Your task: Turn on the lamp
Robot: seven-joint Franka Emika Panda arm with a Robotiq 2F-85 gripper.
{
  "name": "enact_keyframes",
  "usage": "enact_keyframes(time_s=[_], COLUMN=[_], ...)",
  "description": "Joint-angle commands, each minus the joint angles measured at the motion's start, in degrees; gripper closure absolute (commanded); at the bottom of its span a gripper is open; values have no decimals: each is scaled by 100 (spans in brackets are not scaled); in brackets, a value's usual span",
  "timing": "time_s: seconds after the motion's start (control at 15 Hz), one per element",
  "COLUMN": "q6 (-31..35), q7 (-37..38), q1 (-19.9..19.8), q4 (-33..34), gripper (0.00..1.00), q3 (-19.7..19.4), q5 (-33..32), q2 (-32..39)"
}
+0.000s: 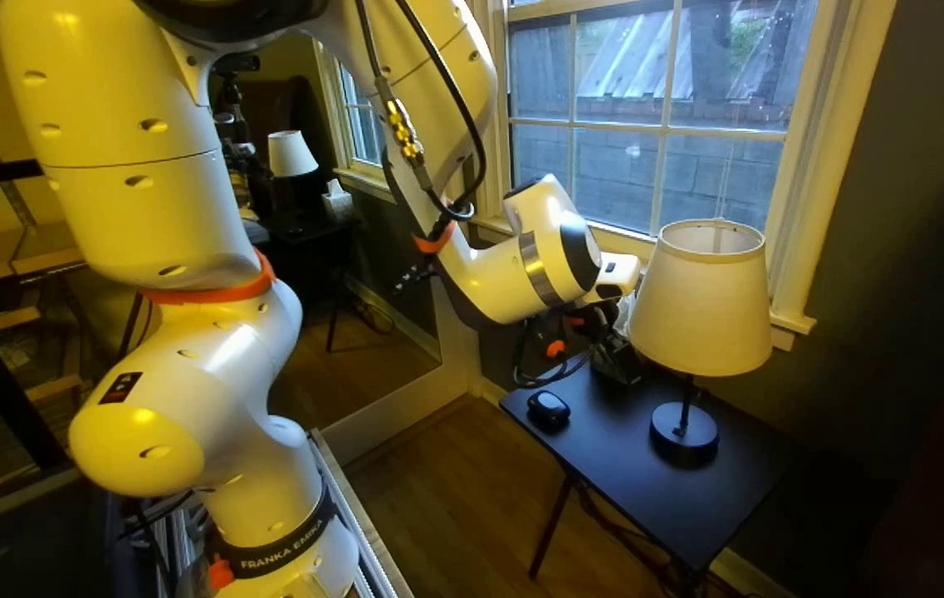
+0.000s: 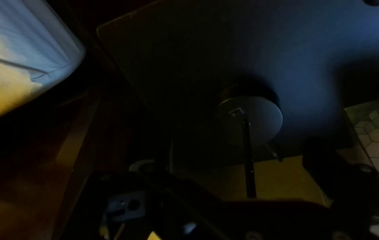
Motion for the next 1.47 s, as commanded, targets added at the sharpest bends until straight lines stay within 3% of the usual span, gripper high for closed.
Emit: enact_keyframes(time_s=[0.0, 0.27, 0.33, 0.47, 1.0, 1.4], q6=[-247, -296, -326, -358, -1019, -2116], q7=[928, 1742, 1993, 2431, 4123, 5175], q1=[126, 271, 331, 443, 688, 825], q4=[561, 1060, 1187, 1394, 2043, 2140], gripper=[0, 0, 25, 34, 96, 100], q3=[-85, -210, -247, -269, -245, -197], q5=[-980, -1958, -2253, -2765, -4672, -5698], q2=[797, 1497, 1632, 1910, 2768, 3158])
